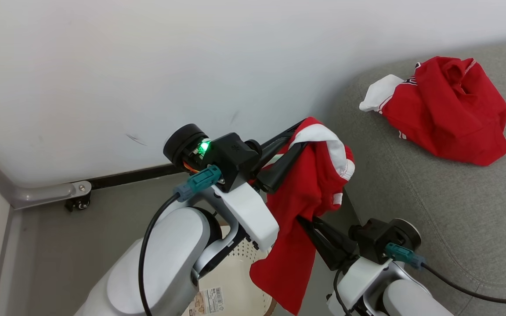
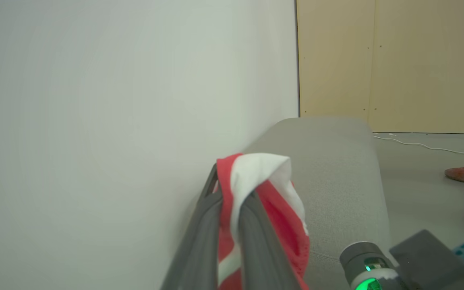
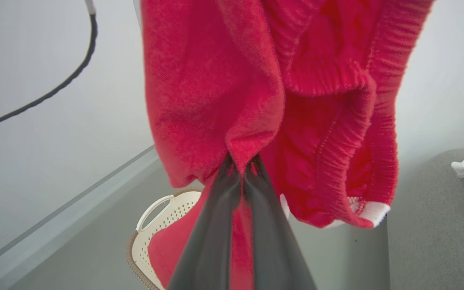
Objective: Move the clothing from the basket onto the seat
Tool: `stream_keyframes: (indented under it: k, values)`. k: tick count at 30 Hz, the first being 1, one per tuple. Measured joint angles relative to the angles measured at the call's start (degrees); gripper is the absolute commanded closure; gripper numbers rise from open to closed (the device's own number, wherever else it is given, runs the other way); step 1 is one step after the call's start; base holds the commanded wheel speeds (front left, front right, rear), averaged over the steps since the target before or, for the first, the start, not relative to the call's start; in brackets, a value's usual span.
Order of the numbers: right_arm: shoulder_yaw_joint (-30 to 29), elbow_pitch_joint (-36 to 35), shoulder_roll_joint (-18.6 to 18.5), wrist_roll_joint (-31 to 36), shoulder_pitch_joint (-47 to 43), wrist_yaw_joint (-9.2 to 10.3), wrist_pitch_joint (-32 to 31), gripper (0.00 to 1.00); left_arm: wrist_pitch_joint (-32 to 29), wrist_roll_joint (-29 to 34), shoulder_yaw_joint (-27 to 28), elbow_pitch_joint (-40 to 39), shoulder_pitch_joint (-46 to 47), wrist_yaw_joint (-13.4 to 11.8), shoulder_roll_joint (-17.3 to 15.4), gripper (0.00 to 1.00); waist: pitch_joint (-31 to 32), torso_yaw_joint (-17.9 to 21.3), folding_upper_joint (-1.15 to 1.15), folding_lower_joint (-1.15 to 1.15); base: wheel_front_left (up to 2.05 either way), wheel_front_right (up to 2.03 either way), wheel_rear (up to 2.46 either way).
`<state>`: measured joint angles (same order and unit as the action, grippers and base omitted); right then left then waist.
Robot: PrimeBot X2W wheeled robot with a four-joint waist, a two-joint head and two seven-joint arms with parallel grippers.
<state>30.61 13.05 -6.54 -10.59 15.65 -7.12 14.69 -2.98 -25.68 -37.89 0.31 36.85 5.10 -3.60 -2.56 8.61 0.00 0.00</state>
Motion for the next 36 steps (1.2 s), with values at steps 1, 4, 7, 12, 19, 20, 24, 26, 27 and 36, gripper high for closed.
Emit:
stream_keyframes:
  k: [1,4,7,12,19,20,24,26,27,36]
  values:
    - [0.0,-0.1,0.0,0.0,0.0,0.0,0.0,1.0,-0.1,0.0,0.0,0.1,-0.2,-0.1,0.0,0.07,0.0,0.0,0.0,0.0,0.0,0.0,0.0]
    - [0.0,-0.1,-0.1,0.0,0.0,0.0,0.0,1.0,-0.5,0.0,0.2,0.3,-0.6,-0.5,-0.1,0.0,0.1,0.0,0.0,0.0,0.0,0.0,0.0]
    - [0.0,-0.1,-0.2,0.0,0.0,0.0,0.0,1.0,-1.4,-0.4,0.2,0.9,-1.2,-1.0,-0.2,0.0,0.1,0.0,0.0,0.0,0.0,0.0,0.0]
    - [0.0,-0.1,-0.2,0.0,0.0,0.01,0.0,1.0,-2.1,-0.5,0.3,1.2,-1.8,-1.4,-0.5,0.0,0.2,0.0,0.0,0.0,0.0,0.0,0.0]
    - [0.0,-0.2,-0.3,0.0,0.0,0.01,0.0,1.0,-2.8,-0.5,0.3,1.2,-2.1,-1.7,-0.6,0.0,0.2,0.1,0.0,0.0,0.0,0.0,0.0]
    - [0.0,-0.2,-0.3,0.0,0.0,0.01,0.0,1.0,-2.8,-0.5,0.3,1.1,-2.1,-1.7,-0.6,0.0,0.1,0.1,0.0,0.0,0.0,0.0,0.0]
    - [0.0,-0.3,-0.4,0.0,0.0,0.01,0.0,1.0,-3.0,-0.5,0.4,0.8,-2.1,-1.9,-0.7,0.0,0.0,0.2,0.0,0.0,0.0,0.0,0.0]
    - [-0.1,-0.5,-0.4,0.1,0.0,0.01,0.0,1.0,-3.0,-0.5,0.5,0.7,-2.1,-2.0,-0.8,0.0,-0.2,0.3,0.0,0.0,0.0,0.0,0.0]
    - [-0.3,-0.6,-0.4,0.1,0.0,0.01,0.0,1.0,-3.0,-0.5,0.6,0.7,-2.1,-2.0,-0.8,0.0,-0.2,0.3,0.0,0.0,0.0,0.0,0.0]
    - [-3.5,-1.6,-0.8,1.3,0.0,0.01,0.0,1.0,-3.5,-0.8,0.6,0.6,-2.1,-2.2,-1.0,0.0,-0.7,1.0,0.0,0.0,0.0,0.0,0.0]
